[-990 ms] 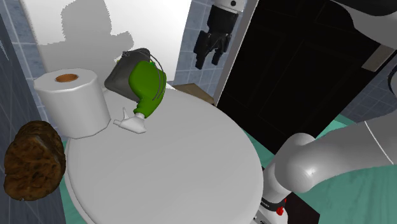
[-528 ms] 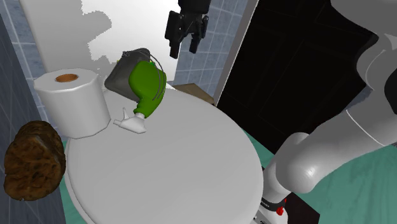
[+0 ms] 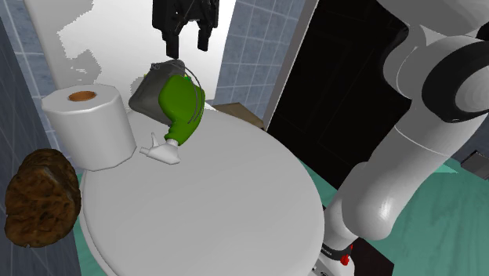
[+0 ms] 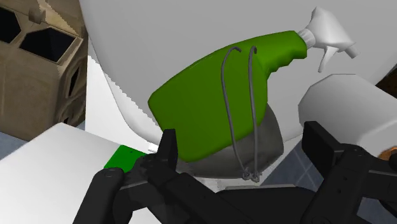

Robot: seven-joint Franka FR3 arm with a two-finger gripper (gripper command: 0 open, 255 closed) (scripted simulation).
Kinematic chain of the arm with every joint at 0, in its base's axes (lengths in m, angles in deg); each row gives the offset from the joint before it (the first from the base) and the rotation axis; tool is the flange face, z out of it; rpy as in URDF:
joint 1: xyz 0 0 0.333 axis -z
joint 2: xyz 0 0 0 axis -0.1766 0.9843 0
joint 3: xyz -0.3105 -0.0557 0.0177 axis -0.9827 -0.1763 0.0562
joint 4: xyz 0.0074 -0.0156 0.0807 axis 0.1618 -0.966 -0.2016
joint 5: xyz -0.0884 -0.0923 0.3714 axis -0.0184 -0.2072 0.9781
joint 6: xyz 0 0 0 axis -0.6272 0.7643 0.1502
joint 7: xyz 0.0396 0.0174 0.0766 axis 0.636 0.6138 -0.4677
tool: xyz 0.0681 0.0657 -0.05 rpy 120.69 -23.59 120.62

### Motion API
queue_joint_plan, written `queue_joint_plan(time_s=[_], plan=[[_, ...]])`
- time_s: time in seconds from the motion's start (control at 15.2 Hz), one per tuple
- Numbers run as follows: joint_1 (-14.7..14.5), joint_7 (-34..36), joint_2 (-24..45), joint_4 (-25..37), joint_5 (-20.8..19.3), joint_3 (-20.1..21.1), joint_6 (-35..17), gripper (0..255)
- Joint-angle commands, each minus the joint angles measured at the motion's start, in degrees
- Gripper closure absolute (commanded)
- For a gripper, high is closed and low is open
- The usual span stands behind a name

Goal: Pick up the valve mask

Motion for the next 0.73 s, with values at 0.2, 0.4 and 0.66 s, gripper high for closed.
queue_joint_plan(time_s=[0.2, 0.4, 0.66], plan=[[0.05, -0.09, -1.49, -5.30, 0.75, -0.05, -3.86, 0], [0.24, -0.35, -2.61, -8.62, 1.26, -0.28, -6.19, 0], [0.21, -0.27, -2.57, -8.56, 1.25, -0.25, -6.16, 255]])
